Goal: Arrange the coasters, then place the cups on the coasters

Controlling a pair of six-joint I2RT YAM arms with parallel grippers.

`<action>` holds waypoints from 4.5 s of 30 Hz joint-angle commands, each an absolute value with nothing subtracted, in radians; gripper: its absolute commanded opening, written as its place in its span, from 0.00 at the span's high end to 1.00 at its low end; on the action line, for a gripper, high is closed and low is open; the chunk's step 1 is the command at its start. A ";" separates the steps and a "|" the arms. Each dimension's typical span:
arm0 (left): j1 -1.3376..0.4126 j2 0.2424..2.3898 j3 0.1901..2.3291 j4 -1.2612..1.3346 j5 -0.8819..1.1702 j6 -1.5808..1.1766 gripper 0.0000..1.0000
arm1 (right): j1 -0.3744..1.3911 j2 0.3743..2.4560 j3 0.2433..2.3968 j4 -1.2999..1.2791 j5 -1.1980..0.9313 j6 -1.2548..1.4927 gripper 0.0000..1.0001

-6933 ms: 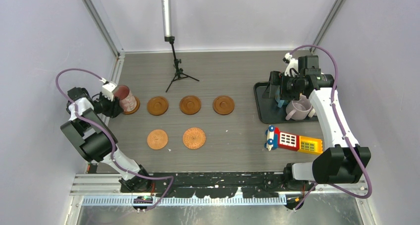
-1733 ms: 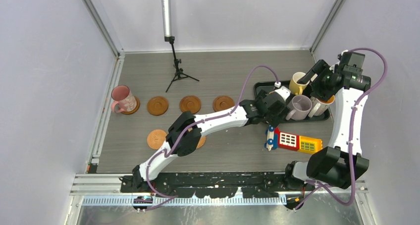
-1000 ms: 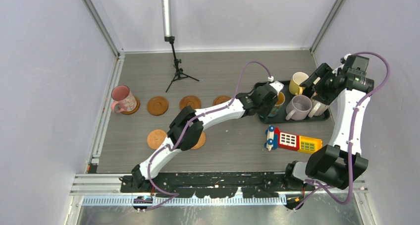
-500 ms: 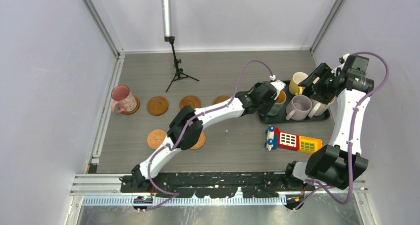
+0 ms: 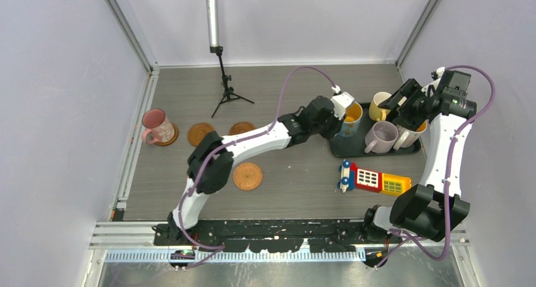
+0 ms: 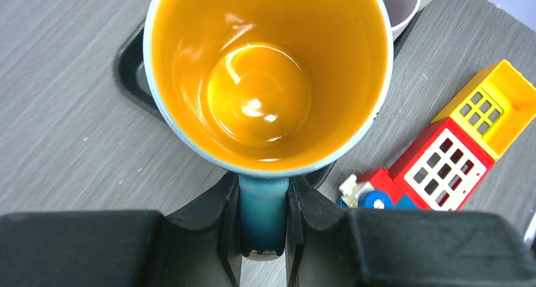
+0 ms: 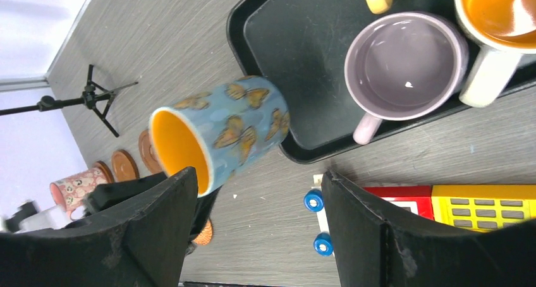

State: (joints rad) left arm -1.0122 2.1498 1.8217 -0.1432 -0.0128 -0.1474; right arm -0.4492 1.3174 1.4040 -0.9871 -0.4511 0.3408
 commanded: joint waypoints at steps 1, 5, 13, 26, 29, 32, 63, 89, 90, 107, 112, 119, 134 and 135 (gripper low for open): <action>-0.958 1.889 1.730 0.070 0.020 -0.100 1.00 | -0.453 1.302 1.410 -0.938 -0.528 0.339 0.23; -0.888 1.728 1.578 0.019 0.058 -0.125 1.00 | -0.427 1.310 1.378 -0.907 -0.544 0.350 0.23; -0.734 1.380 1.245 -0.131 0.104 -0.087 1.00 | -0.324 1.329 1.373 -0.887 -0.502 0.330 0.23; -0.322 0.975 0.918 -0.339 0.275 0.064 1.00 | -0.137 1.389 1.430 -0.873 -0.470 0.269 0.20; -0.195 0.946 0.881 -0.333 0.332 0.099 1.00 | -0.103 1.412 1.447 -0.878 -0.449 0.245 0.20; -0.068 0.943 0.845 -0.312 0.397 0.146 1.00 | -0.082 1.435 1.468 -0.886 -0.429 0.220 0.20; 0.187 1.240 0.727 -0.013 0.470 0.303 1.00 | -0.066 1.427 1.444 -0.890 -0.360 0.179 0.18; 0.188 1.220 0.737 -0.136 0.416 0.375 0.51 | -0.066 1.434 1.450 -0.903 -0.372 0.146 0.17; 0.189 1.208 0.738 -0.148 0.407 0.375 0.48 | -0.066 1.435 1.452 -0.906 -0.379 0.138 0.17; 0.064 1.069 1.068 -0.603 0.389 0.317 0.07 | -0.080 1.403 1.499 -1.252 -0.122 -0.202 0.20; -0.043 1.121 1.157 -0.647 0.373 0.234 0.04 | -0.180 1.467 1.526 -1.260 -0.103 -0.206 0.23; -0.128 1.139 1.167 -0.626 0.343 0.197 0.03 | -0.311 1.590 1.569 -1.315 -0.089 -0.274 0.26; -0.169 1.161 1.164 -0.594 0.300 0.177 0.01 | -0.352 1.800 1.663 -1.277 -0.091 -0.321 0.23; -0.169 1.160 1.164 -0.594 0.297 0.179 0.01 | -0.352 1.808 1.663 -1.269 -0.091 -0.318 0.23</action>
State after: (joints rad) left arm -0.1612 1.1629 1.1351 -0.6212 0.3202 0.1890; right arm -0.3531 1.7767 1.6203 -1.2930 -0.0853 -0.3302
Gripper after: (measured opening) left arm 0.988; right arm 0.769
